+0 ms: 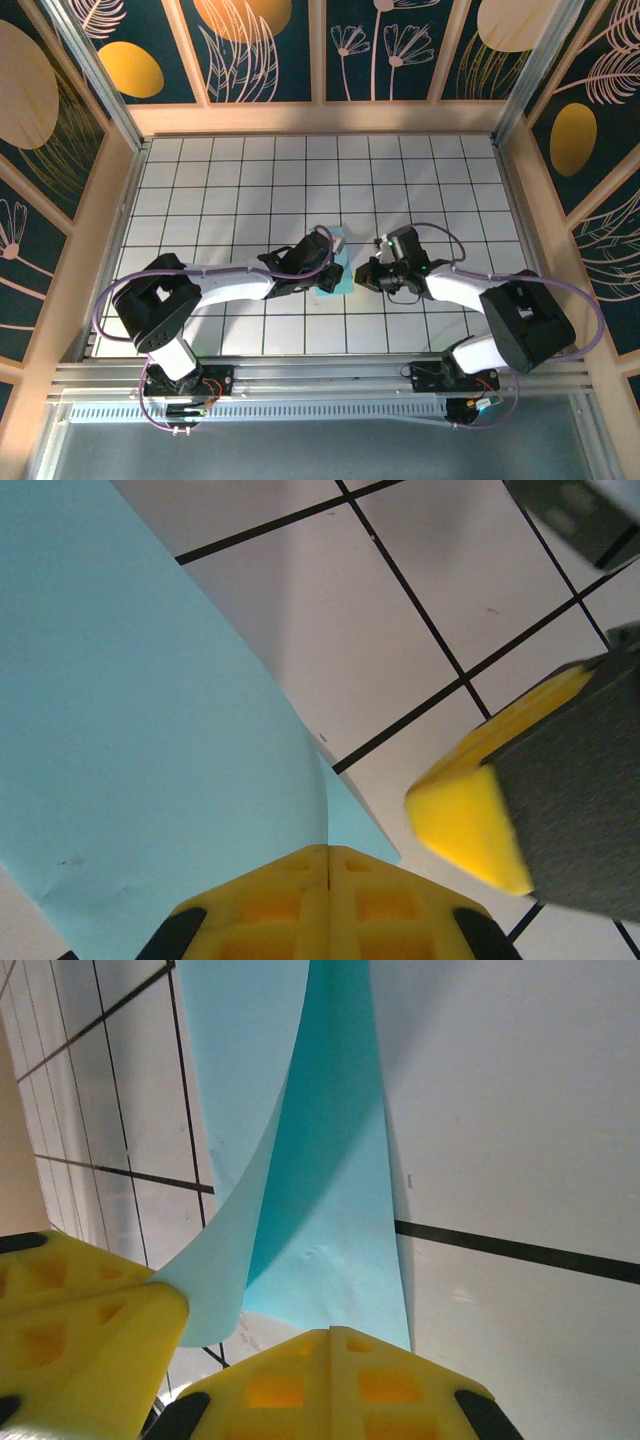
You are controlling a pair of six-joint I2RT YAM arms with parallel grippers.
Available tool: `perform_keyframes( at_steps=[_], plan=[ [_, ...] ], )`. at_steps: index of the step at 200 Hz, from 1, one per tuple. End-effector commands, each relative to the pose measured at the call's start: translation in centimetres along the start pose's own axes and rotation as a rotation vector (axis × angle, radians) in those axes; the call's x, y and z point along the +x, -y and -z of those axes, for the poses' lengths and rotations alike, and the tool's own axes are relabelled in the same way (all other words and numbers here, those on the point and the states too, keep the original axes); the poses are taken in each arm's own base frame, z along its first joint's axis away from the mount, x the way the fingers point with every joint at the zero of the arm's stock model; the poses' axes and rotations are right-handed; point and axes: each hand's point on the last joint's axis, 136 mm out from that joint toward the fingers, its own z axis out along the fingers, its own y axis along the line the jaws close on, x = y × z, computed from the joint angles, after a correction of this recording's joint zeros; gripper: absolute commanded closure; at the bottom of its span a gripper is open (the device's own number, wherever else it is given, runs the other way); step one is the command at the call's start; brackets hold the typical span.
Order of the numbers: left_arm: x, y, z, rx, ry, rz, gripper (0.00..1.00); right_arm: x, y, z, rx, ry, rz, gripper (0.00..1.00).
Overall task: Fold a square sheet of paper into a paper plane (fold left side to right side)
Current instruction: Fold the triangle a second time at the center of the table.
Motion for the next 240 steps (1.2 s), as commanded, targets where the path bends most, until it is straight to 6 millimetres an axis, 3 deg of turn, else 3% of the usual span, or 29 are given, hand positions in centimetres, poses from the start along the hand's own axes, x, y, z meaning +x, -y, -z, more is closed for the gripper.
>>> perform_keyframes(
  at_steps=[1,44,138,240],
  plan=[
    [-0.6,0.3,0.3,0.028,0.02,0.025,1.0,-1.1,-1.3,-0.9,-0.031,0.026,0.014,1.0],
    [-0.6,-0.1,0.2,0.013,0.021,0.036,1.0,-0.6,-0.9,-2.3,-0.004,-0.015,0.005,1.0],
    [0.2,-1.4,-0.3,-0.011,-0.026,0.054,1.0,1.6,3.6,-3.0,0.167,-0.1,-0.056,1.0],
    [0.4,-3.9,-0.5,-0.065,-0.05,0.05,1.0,1.9,4.2,-3.1,0.193,-0.117,-0.058,1.0]
  ],
)
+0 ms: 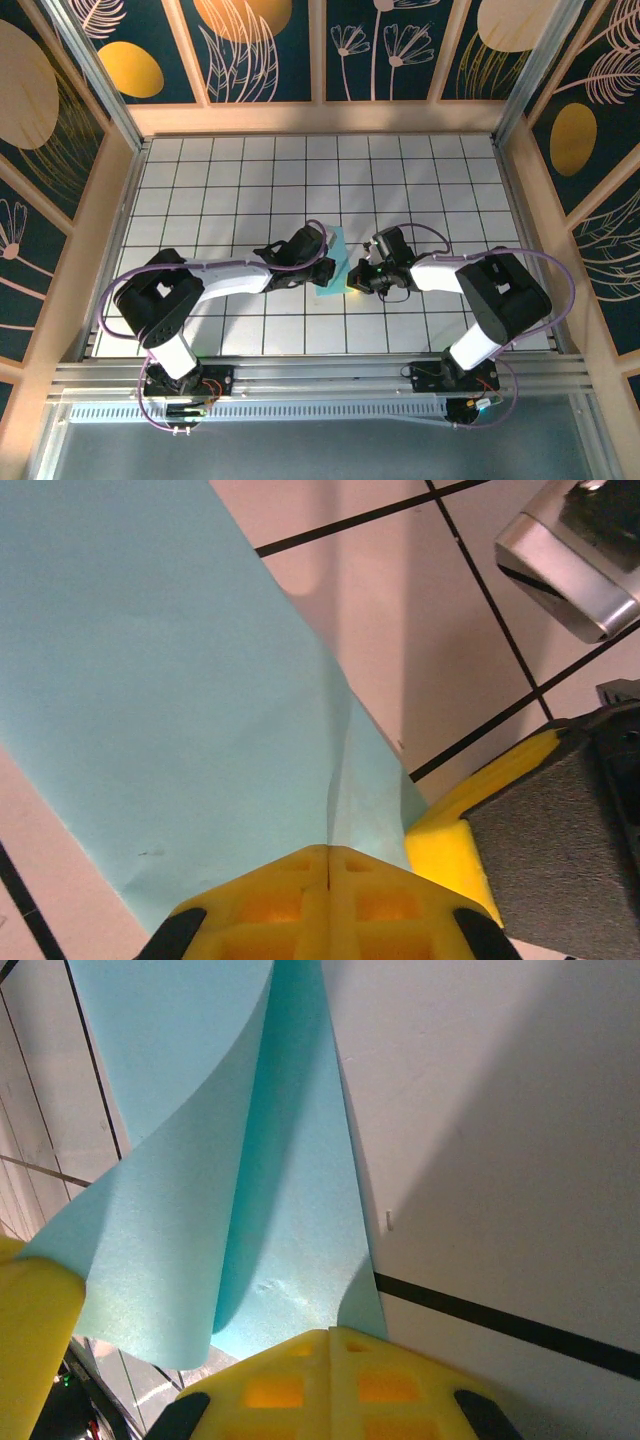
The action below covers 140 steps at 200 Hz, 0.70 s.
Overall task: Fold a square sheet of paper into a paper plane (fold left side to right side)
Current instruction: Fold the triangle a second time at the center of the table.
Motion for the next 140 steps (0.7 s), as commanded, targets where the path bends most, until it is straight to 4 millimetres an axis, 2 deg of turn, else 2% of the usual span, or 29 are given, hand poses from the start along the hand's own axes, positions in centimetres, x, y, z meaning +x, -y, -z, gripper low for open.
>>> perform_keyframes(
  at_steps=[1,47,140],
  plan=[
    [0.4,-0.9,-0.2,-0.022,-0.024,-0.014,1.0,1.2,3.0,-0.6,0.122,-0.036,-0.031,1.0],
    [1.0,-2.3,-1.2,-0.081,-0.054,-0.032,1.0,1.3,3.1,-0.5,0.127,-0.037,-0.033,1.0],
    [-0.2,-3.3,-1.6,-0.121,-0.035,-0.038,1.0,1.4,3.3,-0.5,0.135,-0.04,-0.035,1.0]
  ],
)
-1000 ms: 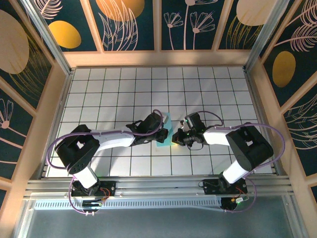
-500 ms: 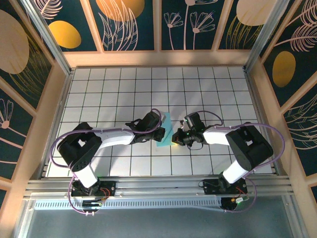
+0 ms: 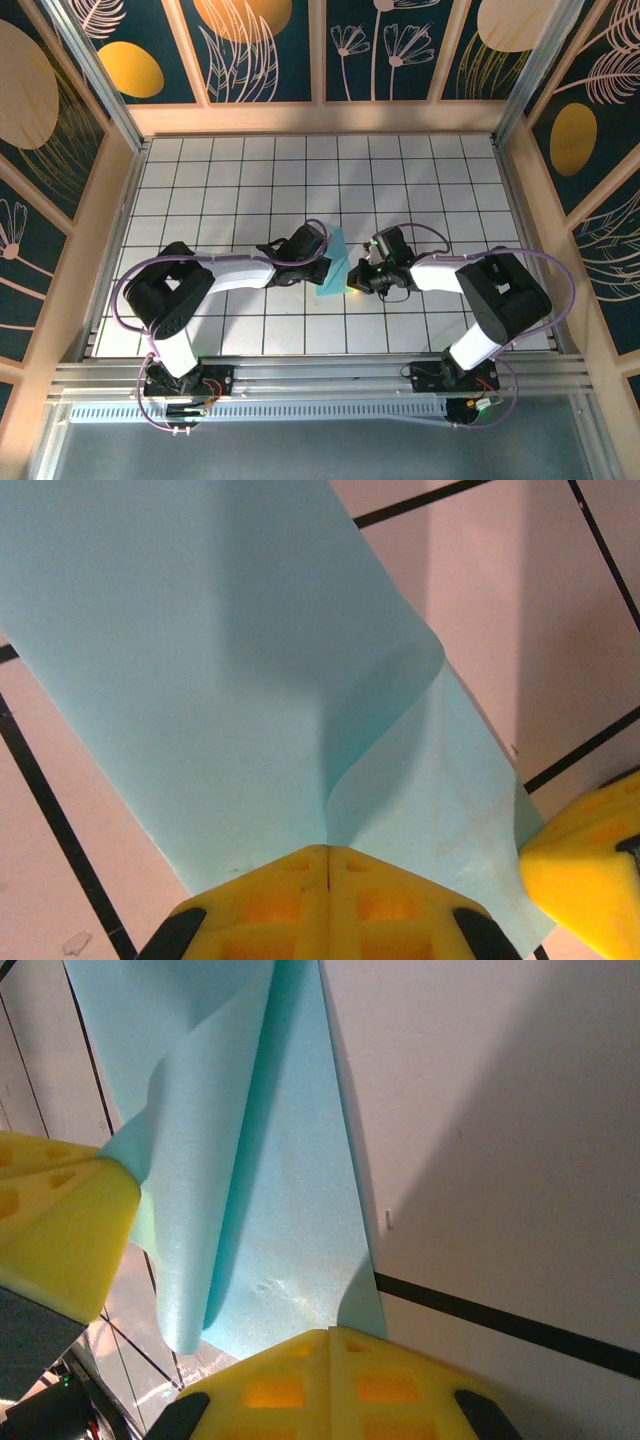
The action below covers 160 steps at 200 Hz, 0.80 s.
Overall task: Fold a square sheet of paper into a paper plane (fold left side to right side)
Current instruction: Fold the triangle a second time at the center of the table.
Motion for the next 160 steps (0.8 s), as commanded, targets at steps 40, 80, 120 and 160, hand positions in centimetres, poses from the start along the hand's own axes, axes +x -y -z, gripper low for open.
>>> perform_keyframes(
  at_steps=[40,80,120,160],
  plan=[
    [-0.6,-1.0,-0.4,-0.059,-0.01,-0.034,1.0,1.3,3.3,-0.4,0.138,-0.034,-0.032,1.0],
    [-0.5,-1.7,-0.4,-0.098,-0.018,-0.05,1.0,1.3,3.3,-0.4,0.141,-0.038,-0.032,1.0],
    [-0.3,-2.0,-0.6,-0.114,-0.025,-0.055,1.0,1.4,3.4,-0.5,0.145,-0.04,-0.035,1.0],
    [-0.2,-2.0,-0.8,-0.113,-0.026,-0.058,1.0,1.4,3.5,-0.5,0.149,-0.041,-0.036,1.0]
  ],
)
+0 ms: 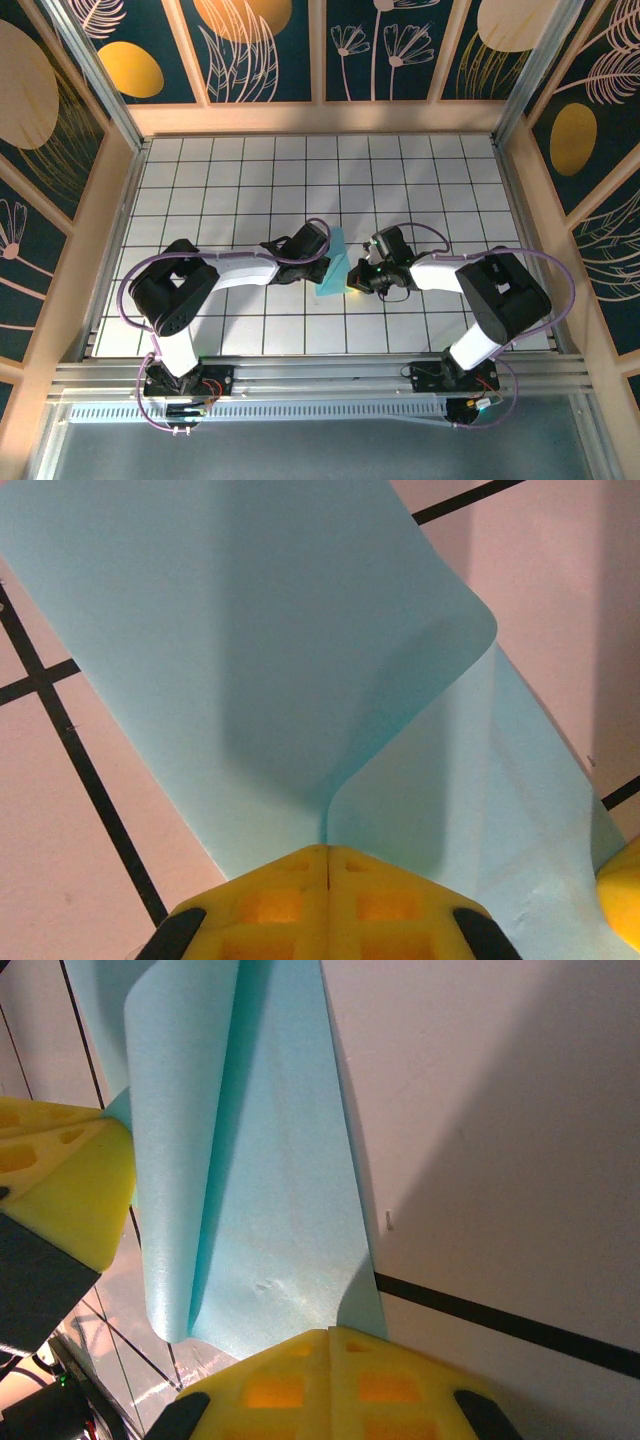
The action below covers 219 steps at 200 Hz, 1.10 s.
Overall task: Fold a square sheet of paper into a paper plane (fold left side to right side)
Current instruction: Fold the triangle a second time at the center of the table.
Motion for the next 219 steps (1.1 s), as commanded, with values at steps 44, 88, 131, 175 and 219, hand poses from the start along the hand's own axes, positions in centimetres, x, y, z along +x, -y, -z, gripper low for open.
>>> perform_keyframes(
  at_steps=[44,88,131,175,219],
  plan=[
    [-0.4,-0.6,-0.4,-0.031,-0.002,-0.022,1.0,1.5,3.5,-0.5,0.14,-0.041,-0.04,1.0],
    [-0.1,-0.8,-0.6,-0.038,-0.009,-0.026,1.0,1.4,3.5,-0.5,0.141,-0.039,-0.041,1.0],
    [-1.2,-0.3,-0.5,-0.03,0.015,-0.028,1.0,1.4,3.4,-0.5,0.14,-0.041,-0.039,1.0],
    [-1.7,0.2,-0.3,-0.008,0.028,-0.033,1.0,1.5,3.4,-0.5,0.14,-0.041,-0.039,1.0],
    [-1.5,-0.1,-0.3,-0.021,0.021,-0.039,1.0,1.5,3.5,-0.6,0.14,-0.04,-0.039,1.0]
  ],
)
